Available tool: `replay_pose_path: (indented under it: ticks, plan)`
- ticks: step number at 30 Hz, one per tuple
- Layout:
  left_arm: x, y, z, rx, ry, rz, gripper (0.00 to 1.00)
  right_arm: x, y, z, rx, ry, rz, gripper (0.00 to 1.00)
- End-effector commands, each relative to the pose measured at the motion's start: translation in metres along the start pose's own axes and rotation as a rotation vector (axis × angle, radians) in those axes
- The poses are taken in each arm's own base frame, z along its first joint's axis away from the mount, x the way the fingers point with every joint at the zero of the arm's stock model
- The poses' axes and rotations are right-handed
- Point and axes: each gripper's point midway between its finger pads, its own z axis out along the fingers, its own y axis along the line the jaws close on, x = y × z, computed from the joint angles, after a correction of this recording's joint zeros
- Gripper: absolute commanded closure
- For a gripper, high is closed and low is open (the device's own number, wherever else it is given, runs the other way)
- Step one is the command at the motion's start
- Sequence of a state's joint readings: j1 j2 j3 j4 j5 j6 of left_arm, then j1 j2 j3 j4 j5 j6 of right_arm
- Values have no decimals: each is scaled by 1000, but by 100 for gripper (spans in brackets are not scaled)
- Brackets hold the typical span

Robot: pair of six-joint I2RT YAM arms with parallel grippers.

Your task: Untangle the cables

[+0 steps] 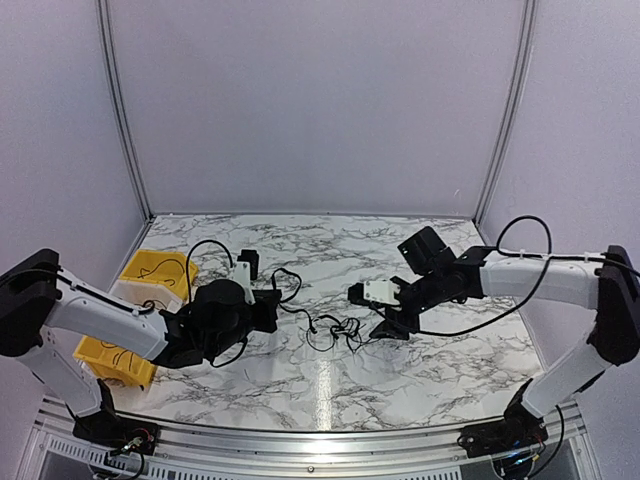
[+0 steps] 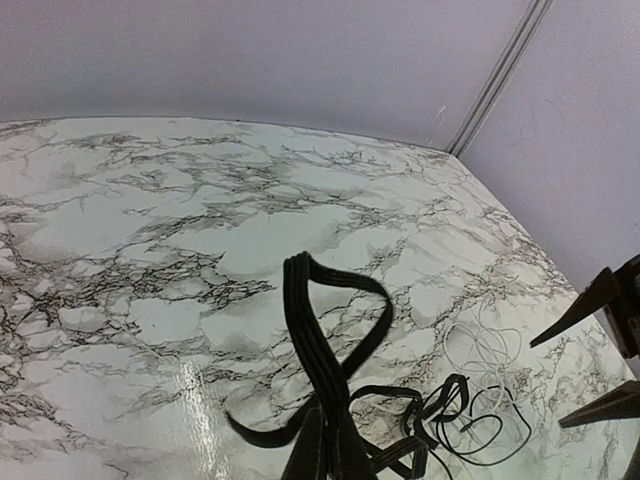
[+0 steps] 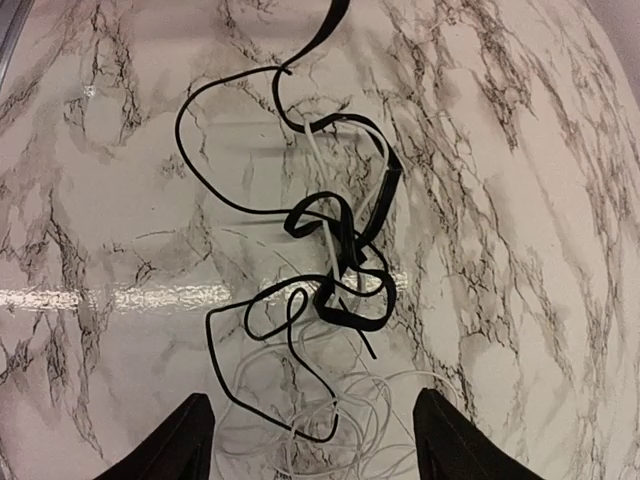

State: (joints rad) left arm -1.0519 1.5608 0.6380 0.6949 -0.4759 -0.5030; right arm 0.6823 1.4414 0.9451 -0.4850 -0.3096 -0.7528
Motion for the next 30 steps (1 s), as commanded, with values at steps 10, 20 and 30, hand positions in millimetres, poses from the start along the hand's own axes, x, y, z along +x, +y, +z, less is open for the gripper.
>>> replay_pose_path:
  ticks: [10,20,30]
  plan:
    - [-8,6,-13,-21,-54,-104,100,-18,-21,86,25,14,44,33]
    - [-125,-10,-83,9,-235,12,100,30,-13,108,6,158,59,76]
    - [-264,-20,-169,-63,-406,166,100,59,-27,110,-8,214,143,71]
